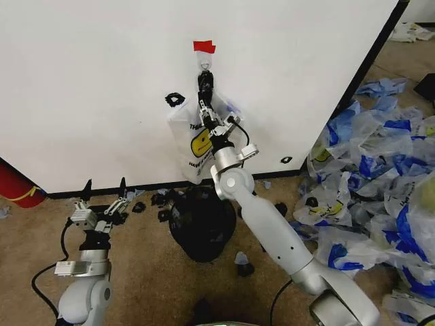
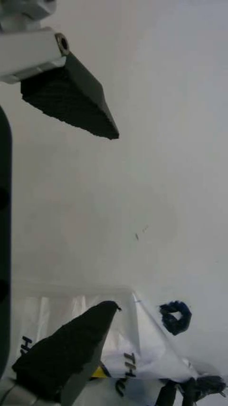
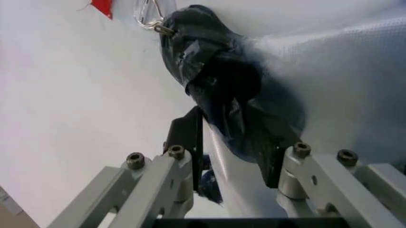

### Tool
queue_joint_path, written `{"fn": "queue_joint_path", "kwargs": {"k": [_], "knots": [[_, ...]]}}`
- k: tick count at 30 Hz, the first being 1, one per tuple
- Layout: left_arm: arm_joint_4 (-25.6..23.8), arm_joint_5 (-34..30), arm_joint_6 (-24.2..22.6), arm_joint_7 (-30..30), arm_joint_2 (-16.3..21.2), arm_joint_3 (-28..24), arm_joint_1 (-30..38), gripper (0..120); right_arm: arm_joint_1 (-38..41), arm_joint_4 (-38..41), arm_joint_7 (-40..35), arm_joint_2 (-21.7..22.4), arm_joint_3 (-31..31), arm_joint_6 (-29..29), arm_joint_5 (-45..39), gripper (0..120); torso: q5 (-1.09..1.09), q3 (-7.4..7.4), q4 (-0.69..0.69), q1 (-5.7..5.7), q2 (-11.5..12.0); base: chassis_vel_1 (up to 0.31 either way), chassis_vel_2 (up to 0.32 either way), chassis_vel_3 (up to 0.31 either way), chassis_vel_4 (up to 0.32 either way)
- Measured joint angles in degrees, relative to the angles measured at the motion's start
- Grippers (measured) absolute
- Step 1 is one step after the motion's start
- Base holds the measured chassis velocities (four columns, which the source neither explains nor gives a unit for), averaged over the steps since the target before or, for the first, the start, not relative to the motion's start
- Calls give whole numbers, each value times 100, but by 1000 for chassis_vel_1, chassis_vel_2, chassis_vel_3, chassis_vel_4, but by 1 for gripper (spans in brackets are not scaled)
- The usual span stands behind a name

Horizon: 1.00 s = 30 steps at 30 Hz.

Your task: Pick up the garbage bag from the wall and place it over the trash bin.

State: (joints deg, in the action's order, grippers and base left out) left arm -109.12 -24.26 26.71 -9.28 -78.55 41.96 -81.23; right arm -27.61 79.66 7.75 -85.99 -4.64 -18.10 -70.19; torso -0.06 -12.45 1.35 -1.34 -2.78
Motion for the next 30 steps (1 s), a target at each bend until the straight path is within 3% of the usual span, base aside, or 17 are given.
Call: {"fn": "queue_joint_path", "kwargs": {"k": [11,16,30], "knots": [[19,26,13,0,5,11,0,100,30,-85,5,-16,23,-29,26,14,0,0,0,0,0,0,0,0,0],[36,46,25,0,-13,-6,-1,100,31,-91,6,-18,33,-44,53,1,0,0,0,0,0,0,0,0,0],[115,57,65,-1,7,-24,33,100,-60,104,-81,147,-16,-76,112,0,0,0,0,0,0,0,0,0,0]]}}
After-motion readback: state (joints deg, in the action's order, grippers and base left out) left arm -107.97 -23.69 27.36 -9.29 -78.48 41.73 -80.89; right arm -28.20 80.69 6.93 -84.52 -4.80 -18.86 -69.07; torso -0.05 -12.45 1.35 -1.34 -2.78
